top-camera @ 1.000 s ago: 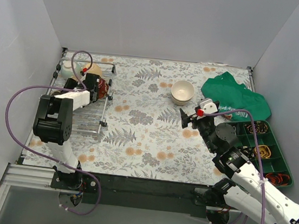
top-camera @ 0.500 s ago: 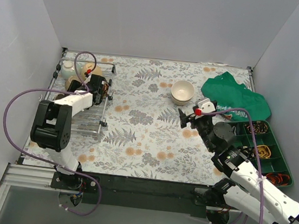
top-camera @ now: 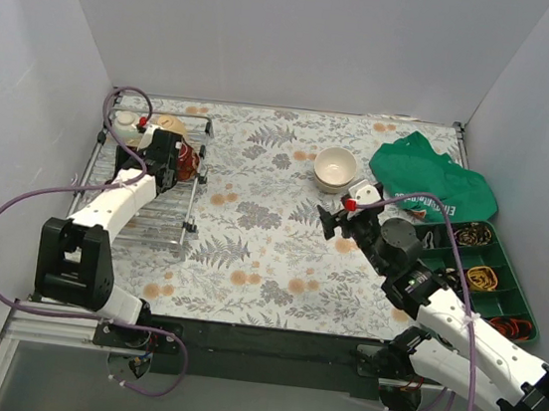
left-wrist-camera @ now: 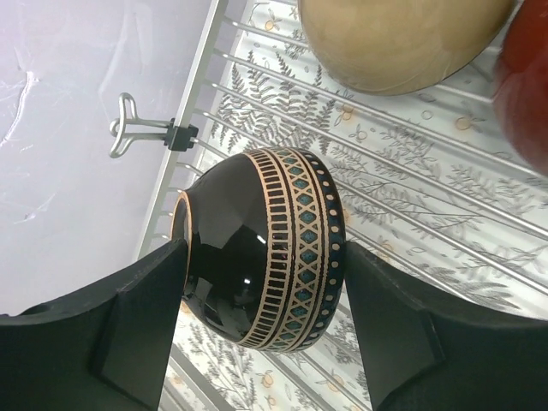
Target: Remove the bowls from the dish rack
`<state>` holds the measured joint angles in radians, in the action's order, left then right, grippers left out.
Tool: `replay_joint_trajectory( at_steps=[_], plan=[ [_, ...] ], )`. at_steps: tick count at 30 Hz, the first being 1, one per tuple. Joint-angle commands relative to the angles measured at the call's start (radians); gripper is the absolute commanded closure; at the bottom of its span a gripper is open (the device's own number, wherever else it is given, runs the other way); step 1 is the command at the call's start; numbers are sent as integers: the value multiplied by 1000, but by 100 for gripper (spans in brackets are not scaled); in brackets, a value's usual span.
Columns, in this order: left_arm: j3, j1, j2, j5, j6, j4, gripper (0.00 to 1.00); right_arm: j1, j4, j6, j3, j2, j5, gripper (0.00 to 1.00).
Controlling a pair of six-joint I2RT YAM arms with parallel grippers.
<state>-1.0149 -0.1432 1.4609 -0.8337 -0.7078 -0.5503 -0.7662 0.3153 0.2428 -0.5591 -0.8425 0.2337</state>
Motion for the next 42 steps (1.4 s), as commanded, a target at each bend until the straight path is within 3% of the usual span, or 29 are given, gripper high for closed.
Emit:
replay_joint_trajectory(
  at_steps=[1, 5, 16, 24, 34, 42],
  plan=[
    [-71, 1, -102, 21, -74, -19, 92, -5, 10, 4, -58, -32, -82, 6],
    [-85, 1, -143, 59, -122, -30, 100, -5, -16, -10, -91, -90, -190, 6],
    [-174, 1, -206, 263, -266, -76, 100, -5, -21, -118, -148, -214, -416, 5],
    [-244, -2, -252, 568, -352, -73, 100, -5, 14, -201, -220, -305, -620, 3],
    [-148, -91, -303, 947, -558, 122, 100, -7, 103, -275, -232, -343, -688, 1],
    [30, -236, -313, 1065, -766, 394, 100, -16, 136, -298, -232, -385, -645, 2]
  ],
)
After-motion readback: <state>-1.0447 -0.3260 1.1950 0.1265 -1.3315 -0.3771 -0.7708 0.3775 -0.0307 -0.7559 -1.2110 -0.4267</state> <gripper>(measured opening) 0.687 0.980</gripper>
